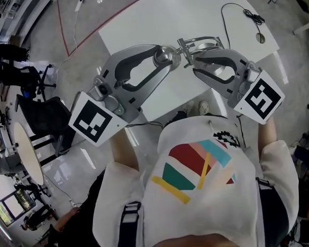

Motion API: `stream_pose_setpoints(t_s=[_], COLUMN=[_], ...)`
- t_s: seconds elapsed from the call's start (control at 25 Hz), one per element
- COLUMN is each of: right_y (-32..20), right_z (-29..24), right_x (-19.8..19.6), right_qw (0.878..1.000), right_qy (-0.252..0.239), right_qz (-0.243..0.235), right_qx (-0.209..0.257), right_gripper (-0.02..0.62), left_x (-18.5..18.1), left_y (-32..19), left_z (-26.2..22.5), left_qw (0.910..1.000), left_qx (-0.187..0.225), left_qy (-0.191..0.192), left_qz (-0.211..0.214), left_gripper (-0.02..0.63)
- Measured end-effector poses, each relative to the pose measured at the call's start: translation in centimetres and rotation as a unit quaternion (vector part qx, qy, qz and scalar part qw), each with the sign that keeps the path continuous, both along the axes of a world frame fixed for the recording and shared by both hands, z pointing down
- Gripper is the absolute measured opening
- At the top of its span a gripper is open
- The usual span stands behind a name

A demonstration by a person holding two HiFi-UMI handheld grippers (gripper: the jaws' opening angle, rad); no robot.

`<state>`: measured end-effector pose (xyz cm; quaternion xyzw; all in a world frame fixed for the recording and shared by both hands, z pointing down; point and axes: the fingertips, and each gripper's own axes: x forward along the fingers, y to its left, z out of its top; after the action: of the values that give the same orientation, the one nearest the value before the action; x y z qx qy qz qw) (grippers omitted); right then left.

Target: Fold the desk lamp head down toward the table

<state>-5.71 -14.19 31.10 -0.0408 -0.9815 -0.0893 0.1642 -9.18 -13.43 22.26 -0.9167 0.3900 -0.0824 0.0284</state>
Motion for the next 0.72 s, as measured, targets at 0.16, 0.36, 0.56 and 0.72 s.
stream_pose_setpoints(t_s=[0.16,0.36,0.56,0.72], right_y=[-0.1,0.5,1.2,0.7], right_z=[0.2,1.0,2.2,3.4], right_x=[0.1,0.0,0.0,0.7], right_qw=[1.0,1.0,0.999,0.998], right_qy=[-0.011,0.005,0.024,0.04], right_qz=[-0.002,-0.009,-0.006,0.014], right_qx=[-0.021,-0.028,-0.04,-0.054], right_gripper=[0.086,0.086,0.086,0.086], left_x=[-0.6,-1.7,-3.7,-3.5], left_y=[0.2,1.1,1.9,0.6], left_z=[1.9,4.9,11.1,18.0], left_qw=[0.9993,0.9971,0.9925,0.9843], left_qx=[-0.027,-0.061,-0.103,-0.166], left_qy=[-0.023,-0.046,-0.062,-0.06], left_qz=[0.006,0.004,0.026,0.008], left_gripper=[0.166,0.166,0.161,0.152])
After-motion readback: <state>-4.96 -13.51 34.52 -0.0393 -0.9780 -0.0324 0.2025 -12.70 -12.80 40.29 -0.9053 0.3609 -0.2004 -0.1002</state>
